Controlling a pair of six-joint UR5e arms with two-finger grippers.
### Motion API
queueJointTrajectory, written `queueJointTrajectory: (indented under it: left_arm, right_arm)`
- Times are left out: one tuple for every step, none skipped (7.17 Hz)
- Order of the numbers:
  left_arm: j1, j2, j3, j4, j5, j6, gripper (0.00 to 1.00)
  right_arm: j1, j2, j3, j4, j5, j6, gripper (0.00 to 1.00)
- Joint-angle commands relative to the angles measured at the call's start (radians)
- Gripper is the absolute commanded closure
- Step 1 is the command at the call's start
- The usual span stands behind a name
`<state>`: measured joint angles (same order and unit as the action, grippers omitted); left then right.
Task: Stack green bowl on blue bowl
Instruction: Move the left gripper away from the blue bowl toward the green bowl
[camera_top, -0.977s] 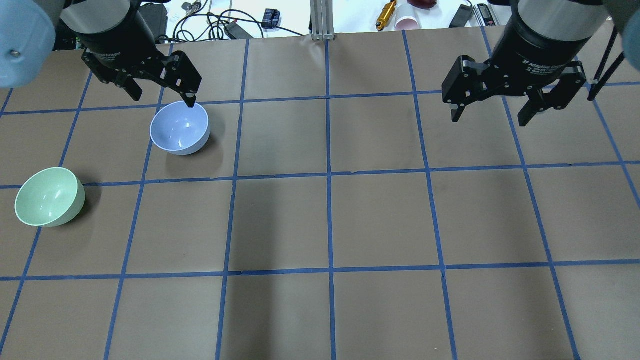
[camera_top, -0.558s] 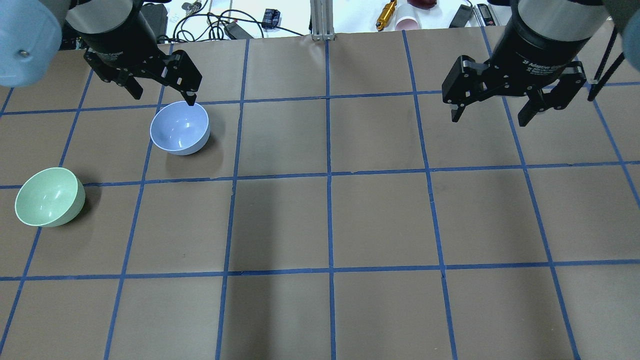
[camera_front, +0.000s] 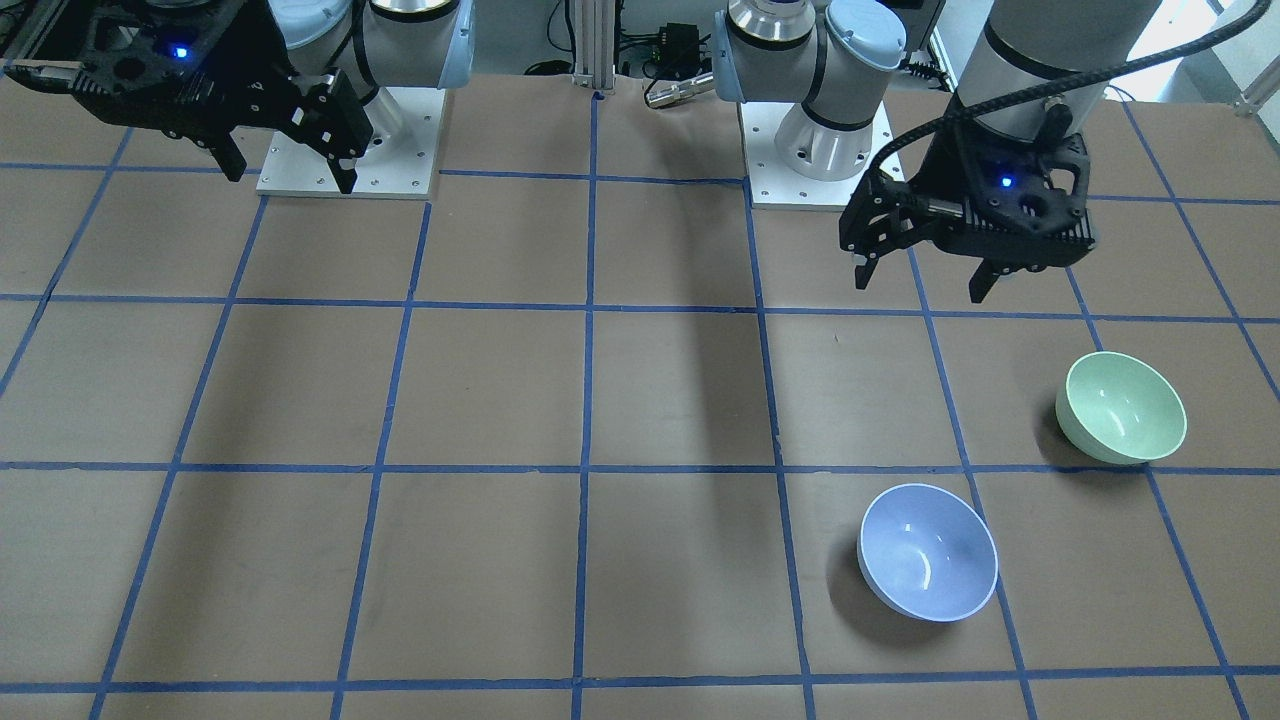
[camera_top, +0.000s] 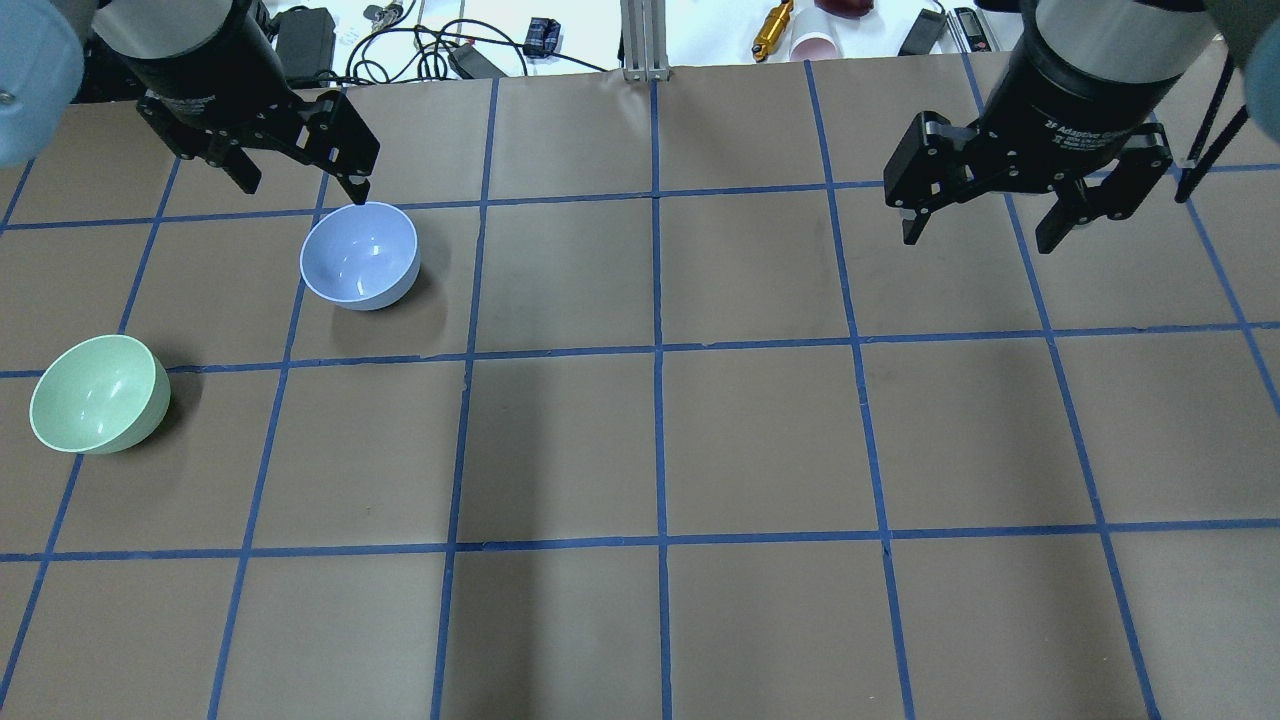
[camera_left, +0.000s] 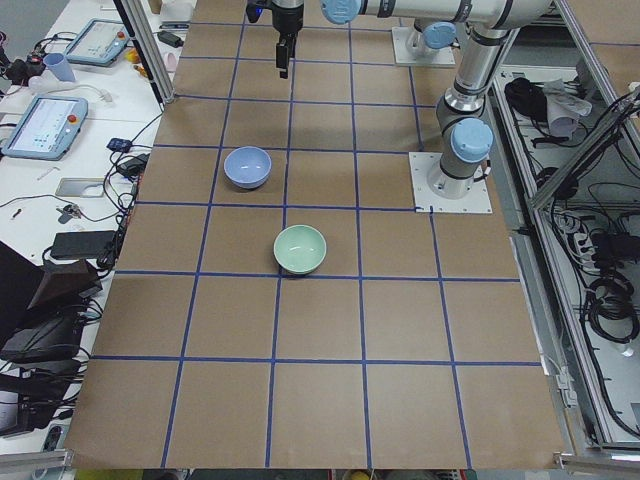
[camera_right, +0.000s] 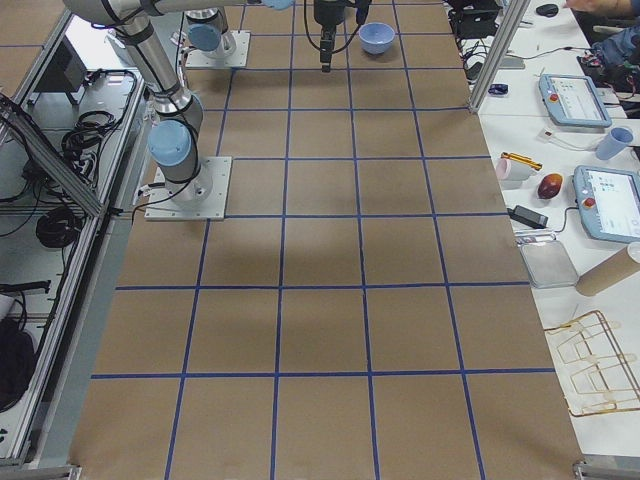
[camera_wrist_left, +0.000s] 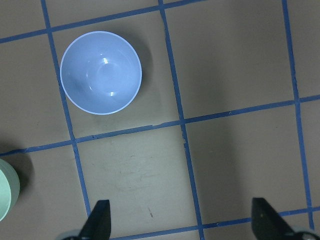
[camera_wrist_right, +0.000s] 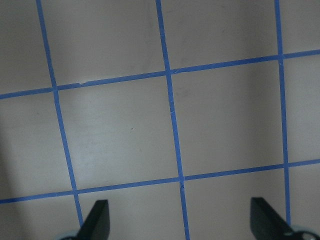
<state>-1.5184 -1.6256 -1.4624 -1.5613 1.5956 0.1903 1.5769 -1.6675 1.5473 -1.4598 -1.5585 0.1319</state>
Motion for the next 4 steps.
queueJointTrajectory:
  left_arm:
    - [0.106,-0.020,-0.009,0.007,0.004,0.044,0.00]
    - [0.195,-0.042,-0.007,0.009,0.003,0.111,0.00]
    - [0.284,-0.057,-0.001,0.001,-0.005,0.119,0.00]
    - [0.337,-0.083,-0.012,0.012,-0.003,0.202,0.00]
  right_arm:
    - [0.000,0.000,0.001,-0.001,0.000,0.000,0.00]
    - [0.000,0.000,0.001,-0.001,0.000,0.000,0.00]
    - [0.000,0.000,-0.001,0.001,0.000,0.000,0.00]
    - [0.000,0.000,-0.001,-0.001,0.000,0.000,0.00]
